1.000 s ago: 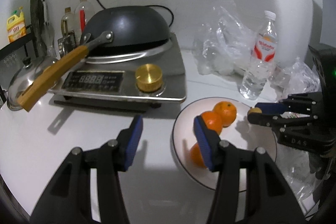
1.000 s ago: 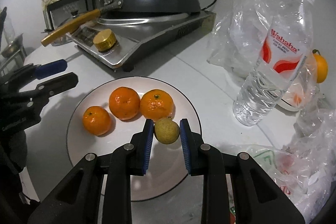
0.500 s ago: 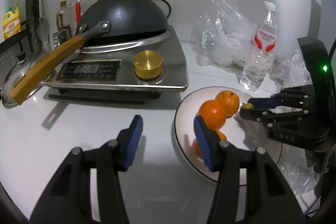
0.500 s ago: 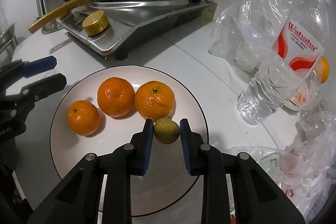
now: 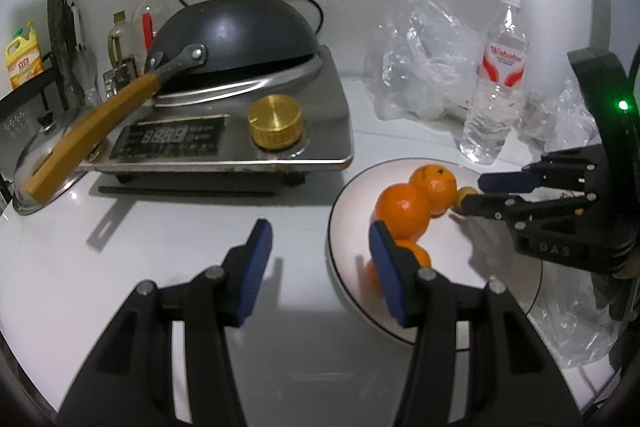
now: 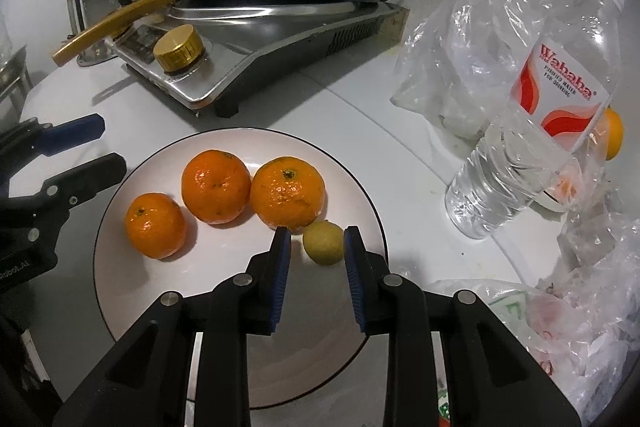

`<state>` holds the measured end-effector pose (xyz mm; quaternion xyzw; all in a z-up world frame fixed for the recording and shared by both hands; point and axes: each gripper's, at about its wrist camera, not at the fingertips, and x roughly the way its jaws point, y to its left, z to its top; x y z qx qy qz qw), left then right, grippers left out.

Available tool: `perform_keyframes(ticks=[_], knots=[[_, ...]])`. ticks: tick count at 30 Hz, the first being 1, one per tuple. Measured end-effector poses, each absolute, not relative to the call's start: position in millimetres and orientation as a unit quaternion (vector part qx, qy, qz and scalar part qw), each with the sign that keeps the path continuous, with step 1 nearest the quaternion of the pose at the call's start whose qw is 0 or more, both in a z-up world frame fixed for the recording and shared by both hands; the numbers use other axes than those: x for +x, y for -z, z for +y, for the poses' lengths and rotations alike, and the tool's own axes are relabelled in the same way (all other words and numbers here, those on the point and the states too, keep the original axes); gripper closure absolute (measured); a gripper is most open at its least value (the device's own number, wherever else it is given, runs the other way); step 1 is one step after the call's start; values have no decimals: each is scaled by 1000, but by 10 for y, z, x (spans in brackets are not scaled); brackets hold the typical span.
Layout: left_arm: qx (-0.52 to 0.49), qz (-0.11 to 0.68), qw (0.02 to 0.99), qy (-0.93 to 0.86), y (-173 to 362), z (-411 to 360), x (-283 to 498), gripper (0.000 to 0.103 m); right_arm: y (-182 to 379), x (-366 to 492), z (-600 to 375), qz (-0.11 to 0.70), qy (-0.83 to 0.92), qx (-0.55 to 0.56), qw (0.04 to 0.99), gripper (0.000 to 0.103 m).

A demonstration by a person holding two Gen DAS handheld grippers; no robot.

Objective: Organize fruits
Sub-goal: 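Lower the yellow fruit onto the plate beside the mandarins with the right tool, then move both tools over the bag of cherry tomatoes and yellow fruits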

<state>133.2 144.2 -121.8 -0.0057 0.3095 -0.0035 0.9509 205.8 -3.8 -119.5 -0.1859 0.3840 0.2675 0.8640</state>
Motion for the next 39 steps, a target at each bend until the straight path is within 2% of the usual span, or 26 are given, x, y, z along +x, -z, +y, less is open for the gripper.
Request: perform_keyframes(ticks=[9,13,19,33,36,39], knots=[[-1,307,952,12,1167,1315,1252,51,1061,1884,-169,377,-268,-172,870,74],[-3,304,952,18,1113,1244,1175,43,998,1771,-246,370,-269,-163,874,72],[4,297,954,29,1030,1044,1037,39,923,1636,-439,362,-265,-152,881,71],[13,289,955,59,903,518,912,38,783,1364,-998,346,-250,-119,897,70],[19,289,955,65,882,412,904,38,787,1331,-1114,344,-247,-112,899,63],[29,290,954,73,878,299,881,38,803,1301,-1231,344,-240,-108,901,63]])
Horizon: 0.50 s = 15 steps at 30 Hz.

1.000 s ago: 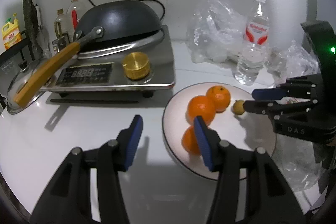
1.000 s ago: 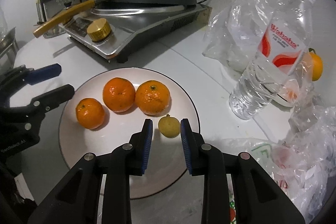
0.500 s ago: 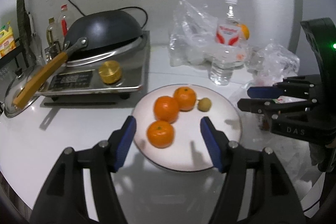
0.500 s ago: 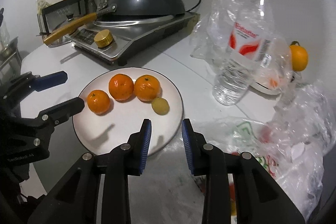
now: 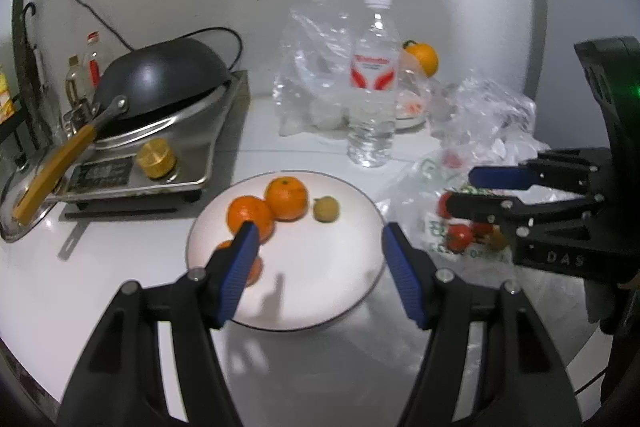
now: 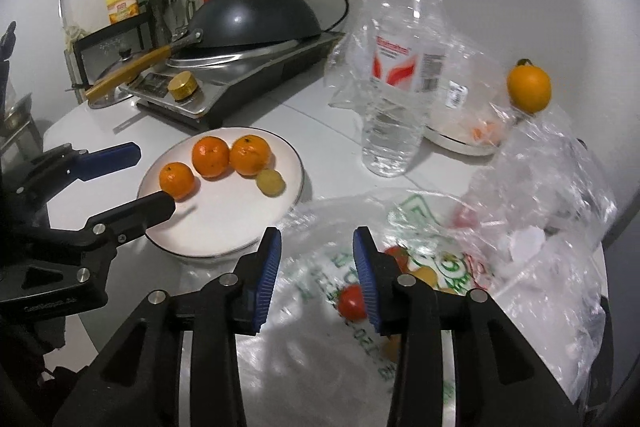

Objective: Organize fruits
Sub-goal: 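Move both tools over the bag of cherry tomatoes and yellow fruits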

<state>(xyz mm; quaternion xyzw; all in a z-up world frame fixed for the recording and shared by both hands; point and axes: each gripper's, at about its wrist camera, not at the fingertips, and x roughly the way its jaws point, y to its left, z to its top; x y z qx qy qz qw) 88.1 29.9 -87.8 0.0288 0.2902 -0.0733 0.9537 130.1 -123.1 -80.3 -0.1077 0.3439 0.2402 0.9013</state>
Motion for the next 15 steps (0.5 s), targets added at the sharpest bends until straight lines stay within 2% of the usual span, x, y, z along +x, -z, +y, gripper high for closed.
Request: perform_keyframes(ticks=[15], knots=[[53,295,949,96,868,-118,893,38,886,1182,-1707,348,-214,-82,909,63]])
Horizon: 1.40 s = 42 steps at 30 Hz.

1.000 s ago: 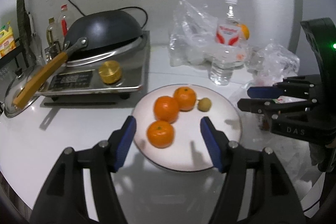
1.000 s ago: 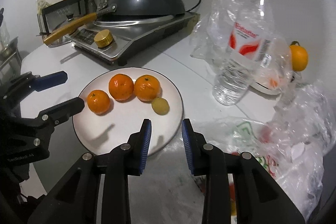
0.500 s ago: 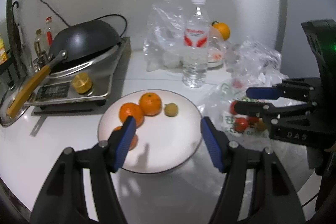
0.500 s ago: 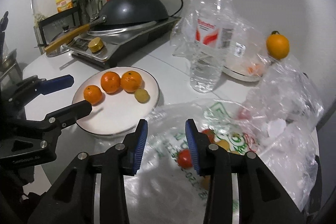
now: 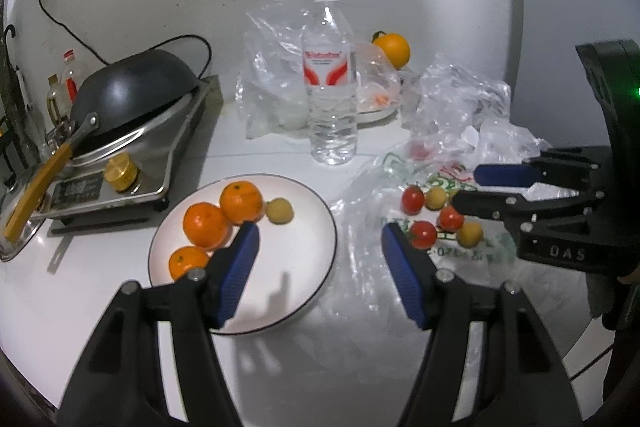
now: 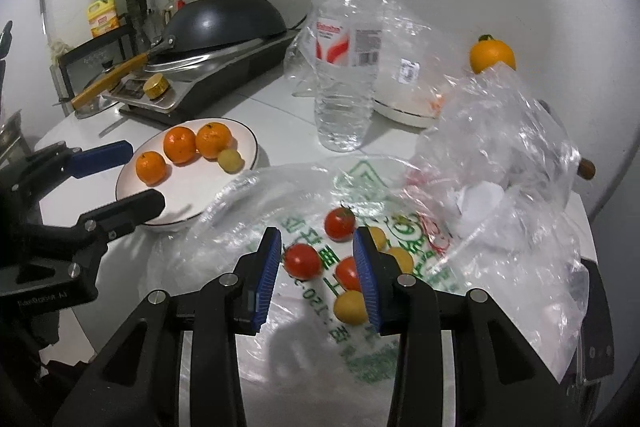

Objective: Organize fruits
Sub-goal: 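Move both tools over the bag of cherry tomatoes and yellow fruits, then grasp a red cherry tomato with the left tool while the right tool grasps a yellow fruit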

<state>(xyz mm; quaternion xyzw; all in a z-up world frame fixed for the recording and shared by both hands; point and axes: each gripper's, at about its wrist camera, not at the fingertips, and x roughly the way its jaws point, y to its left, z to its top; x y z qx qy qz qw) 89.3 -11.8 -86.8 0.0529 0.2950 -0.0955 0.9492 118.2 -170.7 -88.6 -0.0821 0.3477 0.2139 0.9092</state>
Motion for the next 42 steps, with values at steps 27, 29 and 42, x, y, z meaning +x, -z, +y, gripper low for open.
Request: perform_keyframes(ticks=[27,29,42], knots=[[90,331,929,141,978,-795,984,38,1319,1230,-2081,384,-245,-50,889,64],[91,335,927,141,1001,-808,1000,38,1344,1269,-2062,391,-247,-50,885,65],[96,364,915,147,1138,-830,1140,38,1409,1389,-1954,410,-268,-62,870,75]])
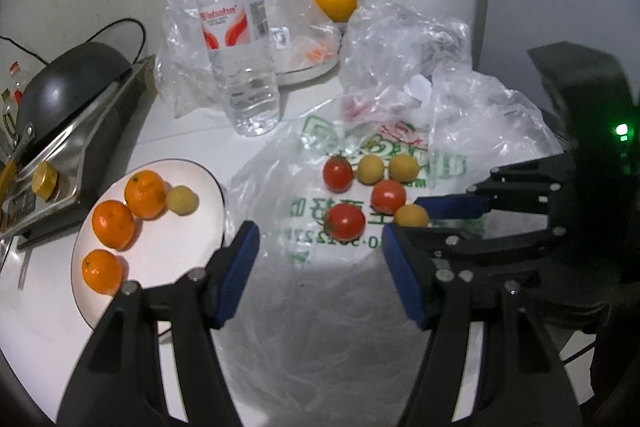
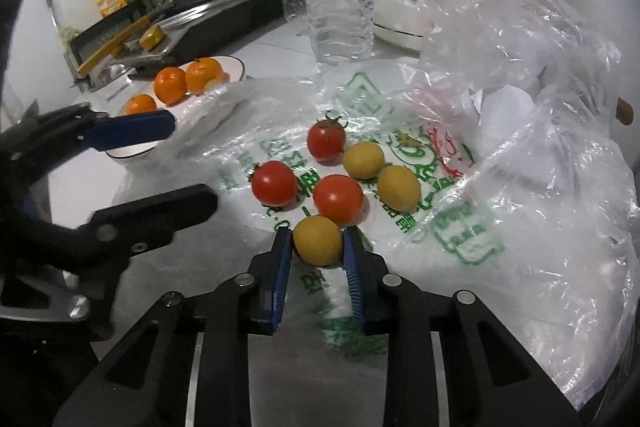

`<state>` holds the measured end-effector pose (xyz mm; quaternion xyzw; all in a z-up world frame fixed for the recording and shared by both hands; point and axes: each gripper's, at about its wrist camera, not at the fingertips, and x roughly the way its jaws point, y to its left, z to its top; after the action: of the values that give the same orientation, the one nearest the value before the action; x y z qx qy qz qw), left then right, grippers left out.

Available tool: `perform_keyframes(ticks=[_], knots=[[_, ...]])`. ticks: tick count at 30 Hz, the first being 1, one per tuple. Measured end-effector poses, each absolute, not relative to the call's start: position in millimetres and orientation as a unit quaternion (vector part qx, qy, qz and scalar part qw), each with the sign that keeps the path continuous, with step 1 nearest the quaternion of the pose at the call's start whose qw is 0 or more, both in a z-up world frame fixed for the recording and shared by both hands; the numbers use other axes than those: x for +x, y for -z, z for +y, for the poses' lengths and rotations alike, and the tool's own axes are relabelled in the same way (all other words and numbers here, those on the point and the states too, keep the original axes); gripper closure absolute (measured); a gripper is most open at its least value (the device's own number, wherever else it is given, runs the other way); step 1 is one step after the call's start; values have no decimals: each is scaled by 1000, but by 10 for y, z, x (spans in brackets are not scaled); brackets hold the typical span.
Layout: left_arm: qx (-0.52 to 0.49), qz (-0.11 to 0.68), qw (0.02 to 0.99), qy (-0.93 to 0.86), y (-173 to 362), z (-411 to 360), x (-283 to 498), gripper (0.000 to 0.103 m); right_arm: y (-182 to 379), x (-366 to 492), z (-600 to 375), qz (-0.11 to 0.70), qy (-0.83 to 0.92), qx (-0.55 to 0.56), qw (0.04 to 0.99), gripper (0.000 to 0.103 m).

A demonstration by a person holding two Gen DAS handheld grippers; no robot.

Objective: Organize fruits
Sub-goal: 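Grasp a red cherry tomato with the left tool while the right tool grasps a yellow fruit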

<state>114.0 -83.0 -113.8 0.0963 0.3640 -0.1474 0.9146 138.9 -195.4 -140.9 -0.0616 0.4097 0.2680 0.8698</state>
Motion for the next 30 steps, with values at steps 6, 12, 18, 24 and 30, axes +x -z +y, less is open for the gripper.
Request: perform_keyframes(ticks=[6,12,18,24,30], knots=[[102,375,907,164,1156,-904,1261,38,1334,1393,-2141,396,-252,-46,882,75],[111,382,900,179,1181,-1006,1386,39,1269,1379,-2324,384,-243,-28,890,75],[141,400,888,179,1320,-1136,1494,51,1257,1347,-2401,377,-251,-10,892,75],[166,410,881,169,1441,-1205,1558,64,1258,1318,-2491,373,-249,0,894,75],[169,417,876,174,1505,-1215,1586,71,1257,1308,-2500,371,-249,-2,894,75]])
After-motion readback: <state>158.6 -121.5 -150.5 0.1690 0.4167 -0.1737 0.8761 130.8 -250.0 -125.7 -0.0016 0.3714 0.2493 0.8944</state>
